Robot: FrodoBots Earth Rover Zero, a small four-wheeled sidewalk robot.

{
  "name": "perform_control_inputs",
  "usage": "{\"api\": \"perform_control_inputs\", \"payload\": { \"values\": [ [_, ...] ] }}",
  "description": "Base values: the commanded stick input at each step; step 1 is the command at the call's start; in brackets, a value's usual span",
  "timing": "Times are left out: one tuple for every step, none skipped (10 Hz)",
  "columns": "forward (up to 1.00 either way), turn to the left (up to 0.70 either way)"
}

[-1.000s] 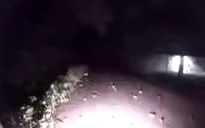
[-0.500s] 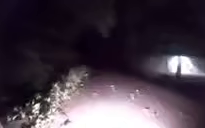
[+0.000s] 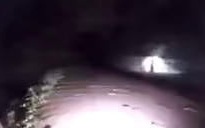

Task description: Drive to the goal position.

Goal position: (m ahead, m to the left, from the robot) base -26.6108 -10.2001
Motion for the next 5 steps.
{"api": "perform_control_inputs", "payload": {
  "values": [
    [-1.00, -0.27],
    [-1.00, -0.27],
    [-1.00, -0.27],
    [-1.00, -0.27],
    [-1.00, -0.27]
  ]
}}
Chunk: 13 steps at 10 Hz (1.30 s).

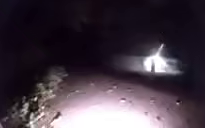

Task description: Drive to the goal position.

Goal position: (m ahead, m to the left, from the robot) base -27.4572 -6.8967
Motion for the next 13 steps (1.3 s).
{"api": "perform_control_inputs", "payload": {
  "values": [
    [-0.67, -0.18],
    [-0.19, -0.05],
    [0.85, 0.00],
    [1.00, 0.00],
    [1.00, 0.00],
    [1.00, 0.00],
    [1.00, 0.00],
    [1.00, 0.00],
    [1.00, 0.00],
    [1.00, 0.00],
    [1.00, 0.00],
    [1.00, 0.00],
    [1.00, 0.00]
  ]
}}
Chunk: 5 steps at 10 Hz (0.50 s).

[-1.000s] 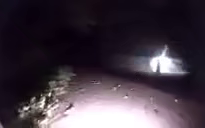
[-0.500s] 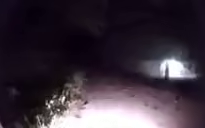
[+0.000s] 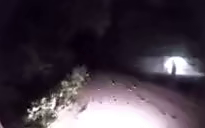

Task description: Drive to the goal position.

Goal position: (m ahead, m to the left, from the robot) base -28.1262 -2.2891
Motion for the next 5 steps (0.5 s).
{"api": "perform_control_inputs", "payload": {
  "values": [
    [1.00, 0.00],
    [1.00, 0.00],
    [1.00, -0.03],
    [1.00, -0.20],
    [0.00, 0.00]
  ]
}}
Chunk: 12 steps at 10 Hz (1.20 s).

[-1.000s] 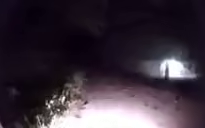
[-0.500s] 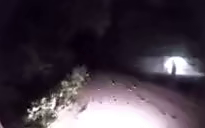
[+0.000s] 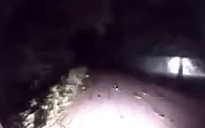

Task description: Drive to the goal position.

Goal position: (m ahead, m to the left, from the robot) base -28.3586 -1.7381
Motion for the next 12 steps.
{"api": "perform_control_inputs", "payload": {
  "values": [
    [0.00, 0.00],
    [0.00, 0.00],
    [0.00, 0.00],
    [0.00, 0.00],
    [0.00, 0.00],
    [0.00, 0.00],
    [0.00, 0.00],
    [0.00, 0.00],
    [0.00, 0.31],
    [0.00, 0.24],
    [0.00, 0.15],
    [0.00, 0.45]
  ]
}}
